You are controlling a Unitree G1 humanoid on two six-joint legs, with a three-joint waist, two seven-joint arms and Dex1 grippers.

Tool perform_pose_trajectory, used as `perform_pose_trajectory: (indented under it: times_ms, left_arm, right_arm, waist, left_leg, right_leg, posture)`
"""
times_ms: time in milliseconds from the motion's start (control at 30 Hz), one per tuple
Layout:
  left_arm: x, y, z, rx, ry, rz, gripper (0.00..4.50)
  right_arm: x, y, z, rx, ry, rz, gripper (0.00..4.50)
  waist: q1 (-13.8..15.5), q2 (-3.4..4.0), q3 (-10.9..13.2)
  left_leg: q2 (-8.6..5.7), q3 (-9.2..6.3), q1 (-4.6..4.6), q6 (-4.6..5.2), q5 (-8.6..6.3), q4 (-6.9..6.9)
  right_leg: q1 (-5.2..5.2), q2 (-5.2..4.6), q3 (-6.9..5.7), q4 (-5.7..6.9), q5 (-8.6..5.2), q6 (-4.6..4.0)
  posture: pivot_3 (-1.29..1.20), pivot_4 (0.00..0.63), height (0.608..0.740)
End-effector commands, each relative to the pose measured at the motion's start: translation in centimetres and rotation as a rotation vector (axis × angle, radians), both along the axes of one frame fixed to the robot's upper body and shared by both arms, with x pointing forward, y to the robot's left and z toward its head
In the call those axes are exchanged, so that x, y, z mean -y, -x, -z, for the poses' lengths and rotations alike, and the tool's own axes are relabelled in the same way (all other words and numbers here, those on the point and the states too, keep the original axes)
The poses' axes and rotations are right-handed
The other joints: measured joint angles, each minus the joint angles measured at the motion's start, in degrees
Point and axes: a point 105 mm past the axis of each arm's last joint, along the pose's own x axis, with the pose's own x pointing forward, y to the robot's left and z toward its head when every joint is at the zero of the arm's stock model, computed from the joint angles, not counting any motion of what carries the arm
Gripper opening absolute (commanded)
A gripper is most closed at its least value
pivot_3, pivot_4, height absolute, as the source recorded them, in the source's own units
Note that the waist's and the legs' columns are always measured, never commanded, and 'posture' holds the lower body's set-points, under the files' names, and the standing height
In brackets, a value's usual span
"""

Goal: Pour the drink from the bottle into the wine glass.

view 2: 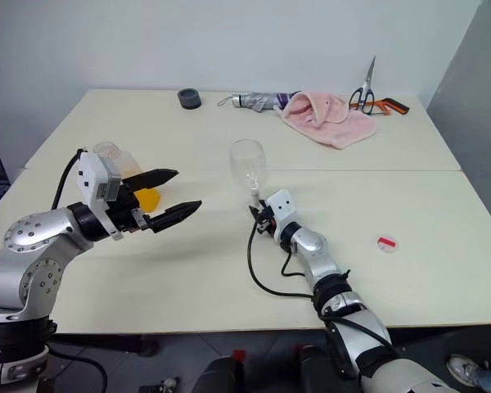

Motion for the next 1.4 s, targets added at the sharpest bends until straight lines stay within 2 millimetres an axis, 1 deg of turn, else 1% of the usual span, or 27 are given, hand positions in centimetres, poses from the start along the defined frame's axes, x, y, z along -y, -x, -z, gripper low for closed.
perform_pose_trajectory:
  times_ms: [33, 167, 200, 367, 500, 667, 833, 900, 967, 1000, 1167, 1233, 1300, 1400]
  left_arm:
    - [0.9, 0.5, -1.6, 0.063, -0.011, 0.041, 4.50]
    - [1.3, 0.6, -2.1, 0.074, -0.008, 0.048, 4.50]
    - [1.3, 0.6, -2.2, 0.076, -0.008, 0.049, 4.50]
    - [1.4, 1.0, -2.5, 0.086, -0.003, 0.045, 4.50]
    - [1.2, 1.3, -2.3, 0.080, 0.005, 0.026, 4.50]
    - [1.0, 1.5, -1.5, 0.061, 0.020, 0.000, 4.50]
    - [0.2, 1.6, 0.0, 0.022, 0.033, -0.051, 4.50]
    - [-0.2, 1.6, 0.9, -0.004, 0.044, -0.079, 4.50]
    - [-1.1, 1.5, 2.1, -0.023, 0.051, -0.142, 4.50]
    - [-1.4, 1.4, 2.4, -0.026, 0.054, -0.164, 4.50]
    - [-5.4, 1.0, 6.8, -0.089, 0.084, -0.417, 4.50]
    - [-6.7, 0.9, 8.0, -0.078, 0.087, -0.521, 4.50]
    - [-8.2, 0.7, 9.0, -0.060, 0.101, -0.624, 4.50]
    - [-10.5, 0.7, 9.6, -0.033, 0.121, -0.757, 4.50]
  right_arm:
    - [0.1, 0.0, -0.2, -0.001, -0.013, -0.003, 2.80]
    - [0.0, 0.0, -0.3, -0.010, -0.024, -0.003, 4.25]
    - [0.1, 0.1, -0.3, -0.011, -0.026, -0.007, 4.48]
    - [0.9, 1.0, -0.3, -0.010, -0.020, -0.052, 4.48]
    - [1.8, 1.8, -0.5, -0.011, -0.008, -0.077, 4.48]
    - [2.8, 3.6, -0.8, -0.010, 0.029, -0.137, 4.48]
    - [3.7, 5.6, -1.5, -0.001, 0.080, -0.201, 4.48]
    - [4.2, 6.3, -1.8, 0.013, 0.109, -0.222, 4.48]
    - [4.6, 7.3, -2.1, 0.016, 0.138, -0.264, 4.48]
    - [4.7, 7.6, -2.1, 0.013, 0.144, -0.276, 4.48]
    - [5.5, 10.2, -3.8, 0.040, 0.212, -0.390, 4.48]
    - [5.6, 11.3, -4.3, 0.035, 0.226, -0.444, 4.48]
    - [5.7, 12.3, -4.8, 0.040, 0.236, -0.493, 4.48]
    - [5.8, 12.7, -5.9, 0.047, 0.218, -0.514, 4.48]
  waist:
    - [0.0, 0.00, 0.0]
    - [0.0, 0.00, 0.0]
    - [0.0, 0.00, 0.0]
    - [0.2, 0.00, 0.0]
    - [0.4, 0.01, 0.0]
    - [0.6, 0.03, 0.0]
    - [0.7, 0.05, 0.0]
    - [0.7, 0.06, 0.0]
    - [0.7, 0.06, 0.0]
    - [0.7, 0.06, 0.0]
    - [0.7, 0.09, 0.1]
    - [0.8, 0.06, 0.1]
    - [1.1, 0.06, 0.1]
    - [1.1, 0.02, 0.0]
  left_leg:
    - [0.00, 0.01, 0.00, 0.00, 0.00, -0.01]
    - [0.00, 0.00, 0.00, 0.00, 0.00, 0.00]
    - [0.00, 0.00, 0.00, 0.00, 0.00, 0.00]
    - [0.02, -0.03, -0.03, 0.00, 0.00, -0.02]
    - [0.03, -0.02, -0.05, 0.00, 0.00, -0.01]
    - [0.02, -0.04, -0.08, 0.01, 0.00, -0.01]
    - [0.02, -0.02, -0.09, 0.01, 0.00, -0.01]
    - [0.02, -0.01, -0.10, 0.01, -0.01, 0.00]
    - [0.01, 0.00, -0.09, 0.01, 0.00, -0.01]
    - [0.02, -0.01, -0.10, 0.01, -0.01, -0.01]
    - [0.02, 0.02, -0.07, 0.01, -0.01, -0.02]
    - [0.01, -0.02, -0.09, 0.01, -0.01, 0.00]
    - [0.01, -0.07, -0.12, 0.01, -0.01, 0.02]
    - [0.01, -0.05, -0.11, 0.01, -0.01, 0.03]
  right_leg:
    - [0.00, 0.00, 0.01, 0.00, 0.00, 0.00]
    - [0.00, 0.00, 0.00, 0.00, 0.00, 0.00]
    - [0.00, 0.01, 0.00, -0.01, 0.00, 0.00]
    - [0.00, 0.00, 0.00, -0.02, 0.00, 0.00]
    - [0.00, -0.01, 0.01, -0.03, -0.01, 0.01]
    - [-0.02, 0.00, 0.00, -0.05, -0.01, 0.02]
    - [-0.04, 0.01, 0.00, -0.07, -0.02, 0.02]
    - [-0.04, 0.01, 0.01, -0.07, -0.02, 0.02]
    - [-0.04, 0.01, 0.01, -0.07, -0.02, 0.03]
    - [-0.04, 0.01, 0.01, -0.08, -0.02, 0.03]
    - [-0.04, 0.00, 0.04, -0.10, -0.02, 0.03]
    - [-0.04, 0.00, 0.00, -0.12, -0.02, 0.03]
    - [-0.03, 0.00, -0.01, -0.13, -0.02, 0.03]
    - [-0.03, -0.02, -0.02, -0.14, -0.02, 0.03]
  posture:
    - [0.00, 0.150, 0.740]
    - [0.00, 0.150, 0.740]
    - [0.00, 0.150, 0.740]
    - [0.00, 0.150, 0.740]
    - [0.00, 0.150, 0.740]
    - [0.00, 0.150, 0.740]
    - [0.00, 0.150, 0.740]
    - [0.00, 0.150, 0.740]
    - [0.00, 0.150, 0.740]
    - [0.00, 0.150, 0.740]
    - [0.00, 0.150, 0.740]
    - [0.00, 0.150, 0.740]
    - [0.00, 0.150, 0.740]
    - [0.00, 0.150, 0.740]
